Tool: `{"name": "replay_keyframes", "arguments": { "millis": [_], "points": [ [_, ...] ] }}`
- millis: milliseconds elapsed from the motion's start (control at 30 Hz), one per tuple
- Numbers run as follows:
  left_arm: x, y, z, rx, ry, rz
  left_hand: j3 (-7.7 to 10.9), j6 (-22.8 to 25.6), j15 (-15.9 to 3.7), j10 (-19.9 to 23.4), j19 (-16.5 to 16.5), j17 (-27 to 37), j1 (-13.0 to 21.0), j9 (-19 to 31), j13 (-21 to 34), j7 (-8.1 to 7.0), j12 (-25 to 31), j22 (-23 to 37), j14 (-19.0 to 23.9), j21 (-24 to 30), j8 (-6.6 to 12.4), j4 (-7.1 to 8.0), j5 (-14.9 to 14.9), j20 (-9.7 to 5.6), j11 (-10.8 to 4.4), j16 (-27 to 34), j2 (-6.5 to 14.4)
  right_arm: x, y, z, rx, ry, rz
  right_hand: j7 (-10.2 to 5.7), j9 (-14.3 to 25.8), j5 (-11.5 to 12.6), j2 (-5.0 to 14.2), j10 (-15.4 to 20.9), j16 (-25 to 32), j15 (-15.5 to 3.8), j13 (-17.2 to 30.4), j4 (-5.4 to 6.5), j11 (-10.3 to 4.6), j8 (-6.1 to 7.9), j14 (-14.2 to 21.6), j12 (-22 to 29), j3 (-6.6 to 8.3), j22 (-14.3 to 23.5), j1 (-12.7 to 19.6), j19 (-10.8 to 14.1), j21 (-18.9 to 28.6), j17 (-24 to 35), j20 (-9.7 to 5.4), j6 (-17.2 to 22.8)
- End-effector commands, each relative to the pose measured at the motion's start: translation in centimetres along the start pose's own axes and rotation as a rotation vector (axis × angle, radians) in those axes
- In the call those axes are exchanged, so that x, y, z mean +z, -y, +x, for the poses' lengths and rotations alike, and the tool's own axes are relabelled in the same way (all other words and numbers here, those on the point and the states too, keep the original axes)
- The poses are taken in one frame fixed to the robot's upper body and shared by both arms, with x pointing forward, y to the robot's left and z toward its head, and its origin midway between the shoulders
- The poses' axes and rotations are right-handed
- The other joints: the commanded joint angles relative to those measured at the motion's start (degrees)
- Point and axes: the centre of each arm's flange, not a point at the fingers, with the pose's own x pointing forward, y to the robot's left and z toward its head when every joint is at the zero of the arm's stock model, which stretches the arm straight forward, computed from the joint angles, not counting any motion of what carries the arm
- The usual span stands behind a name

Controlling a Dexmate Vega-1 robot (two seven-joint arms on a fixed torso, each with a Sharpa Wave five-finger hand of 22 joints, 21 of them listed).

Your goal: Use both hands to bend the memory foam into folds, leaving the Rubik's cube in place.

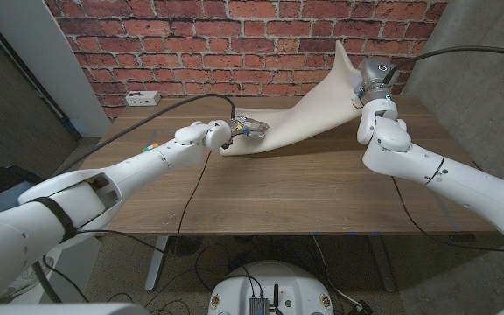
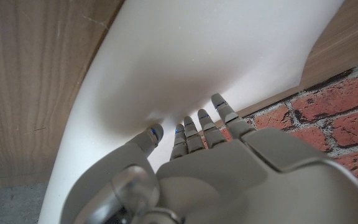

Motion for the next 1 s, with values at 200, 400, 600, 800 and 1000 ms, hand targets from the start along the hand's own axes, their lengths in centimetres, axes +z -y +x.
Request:
{"name": "replay_keyframes", "arguments": {
  "millis": [200,400,600,800,1000],
  "points": [
    [0.3,-0.3,0.0,-0.024,0.016,-0.015,0.65,0.4,-1.71,0.3,0.4,0.0,0.5,0.2,0.2,-0.06,0.2,0.1,0.6,0.0,0.08,-0.13,0.1,0.12,0.07,-0.1,-0.1,1.2,2.2,0.6,-0.002,0.105,-0.190,-1.23,1.4,1.1,-0.53,-1.3,1.2,-5.93,-0.8,1.07,-0.79,2.57,-1.3,2.5,2.28,1.2,-1.9,-3.0,1.0,4.7,-6.15,-0.2],
    [0.1,0.0,0.1,-0.042,0.000,-0.012,0.89,0.2,-1.81,0.2,0.4,0.0,0.7,0.2,0.2,0.07,0.1,0.1,0.6,-0.1,-0.08,-0.30,0.1,0.11,0.05,-0.2,0.0,2.7,2.2,0.7,-0.017,0.121,-0.090,-1.23,1.4,1.1,-0.53,-1.3,1.2,-5.93,-0.8,1.07,-0.79,2.57,-1.3,2.5,2.28,1.2,-1.9,-3.0,1.0,4.7,-6.15,-0.2],
    [-0.3,0.4,0.0,-0.055,-0.019,-0.020,1.20,-0.2,-1.64,0.0,0.5,0.0,0.9,0.2,0.2,0.13,0.0,0.1,0.4,-0.2,-0.26,-0.57,0.1,0.06,0.03,-0.3,0.1,4.8,2.4,0.5,-0.062,0.137,-0.031,-1.23,1.4,1.1,-0.53,-1.3,1.2,-5.93,-0.8,1.07,-0.79,2.57,-1.3,2.5,2.28,1.2,-1.9,-3.0,1.0,4.7,-6.15,-0.2],
    [-0.5,0.8,-0.1,-0.062,-0.026,-0.021,1.38,-0.4,-1.59,-0.2,0.5,0.0,1.0,0.2,0.2,0.25,-0.1,0.1,0.3,-0.2,-0.34,-0.70,0.1,0.07,-0.03,-0.4,0.2,7.1,2.8,0.2,-0.079,0.155,0.057,-1.23,1.4,1.1,-0.53,-1.3,1.2,-5.93,-0.8,1.07,-0.79,2.57,-1.3,2.5,2.28,1.2,-1.9,-3.0,1.0,4.7,-6.15,-0.2],
    [-0.6,0.9,-0.3,-0.057,-0.024,-0.026,1.69,-0.6,-1.44,-0.4,0.5,0.0,1.2,0.2,0.2,0.30,-0.2,0.1,0.2,-0.3,-0.37,-0.93,0.1,0.02,0.06,-0.4,0.4,8.7,2.9,0.1,-0.080,0.146,0.158,-1.23,1.4,1.1,-0.53,-1.3,1.2,-5.93,-0.8,1.07,-0.79,2.57,-1.3,2.5,2.28,1.2,-1.9,-3.0,1.0,4.7,-6.15,-0.2]
  ]
}}
